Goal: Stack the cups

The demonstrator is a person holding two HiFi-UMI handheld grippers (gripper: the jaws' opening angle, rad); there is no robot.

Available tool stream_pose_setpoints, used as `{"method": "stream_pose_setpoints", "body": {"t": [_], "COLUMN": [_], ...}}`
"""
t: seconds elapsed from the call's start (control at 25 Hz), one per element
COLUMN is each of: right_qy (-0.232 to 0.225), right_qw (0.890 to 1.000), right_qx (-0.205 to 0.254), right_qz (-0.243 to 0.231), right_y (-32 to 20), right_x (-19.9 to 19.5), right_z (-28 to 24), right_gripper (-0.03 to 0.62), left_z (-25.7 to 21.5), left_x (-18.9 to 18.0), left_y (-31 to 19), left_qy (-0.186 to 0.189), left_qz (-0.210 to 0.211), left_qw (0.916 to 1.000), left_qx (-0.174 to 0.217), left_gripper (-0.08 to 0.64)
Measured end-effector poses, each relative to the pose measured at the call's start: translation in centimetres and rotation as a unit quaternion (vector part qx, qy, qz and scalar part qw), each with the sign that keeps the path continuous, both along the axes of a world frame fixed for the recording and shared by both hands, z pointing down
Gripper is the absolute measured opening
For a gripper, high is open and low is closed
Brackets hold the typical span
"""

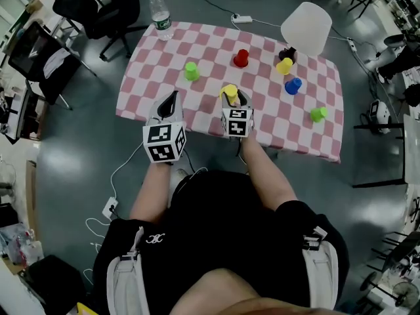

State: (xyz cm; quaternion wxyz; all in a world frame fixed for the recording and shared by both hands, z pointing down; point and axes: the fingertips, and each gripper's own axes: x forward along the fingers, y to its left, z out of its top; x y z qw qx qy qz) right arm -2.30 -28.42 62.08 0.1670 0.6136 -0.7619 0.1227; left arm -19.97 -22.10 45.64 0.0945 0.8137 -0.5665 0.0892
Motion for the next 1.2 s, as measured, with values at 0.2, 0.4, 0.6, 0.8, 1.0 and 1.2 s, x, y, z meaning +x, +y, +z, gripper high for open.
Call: {"method": "stream_pose_setpoints", "body": {"t": [0.2, 0.4, 0.6, 0.8, 1.0, 1.2], "right_qy": [-0.001, 0.002, -0.003, -0.023, -0.011, -0.008], "right_qw": [1.0, 0.999, 0.998, 0.997, 0.997, 0.998], "right_qx": [0.011, 0.006, -0.011, -0.052, -0.059, -0.06], "right_qz": [0.028, 0.048, 0.066, 0.041, 0.038, 0.032], "right_y": [0.7, 1.5, 1.9, 2.3, 2.9, 2.7], "right_x": [2.6, 4.4, 5.8, 4.8, 4.2, 4.1], "right_z": [0.2, 1.2, 2.5, 5.0, 7.2, 7.4], "right_gripper": [0.213, 0.21, 0.212, 0.212, 0.212, 0.213], "left_z": [0.2, 0.9, 1.3, 1.6, 1.8, 2.0], "left_x": [2.1, 3.3, 4.3, 5.0, 5.3, 5.0], "left_y": [-0.1, 0.1, 0.0, -0.1, -0.1, -0.2], "left_qy": [0.0, -0.004, -0.01, -0.015, -0.02, -0.02], "left_qz": [0.025, 0.042, 0.052, 0.061, 0.065, 0.061], "left_qw": [0.9997, 0.999, 0.9984, 0.9978, 0.9973, 0.9975], "left_qx": [-0.004, -0.013, -0.019, -0.023, -0.026, -0.027], "left_gripper": [0.015, 0.015, 0.015, 0.015, 0.015, 0.015]}}
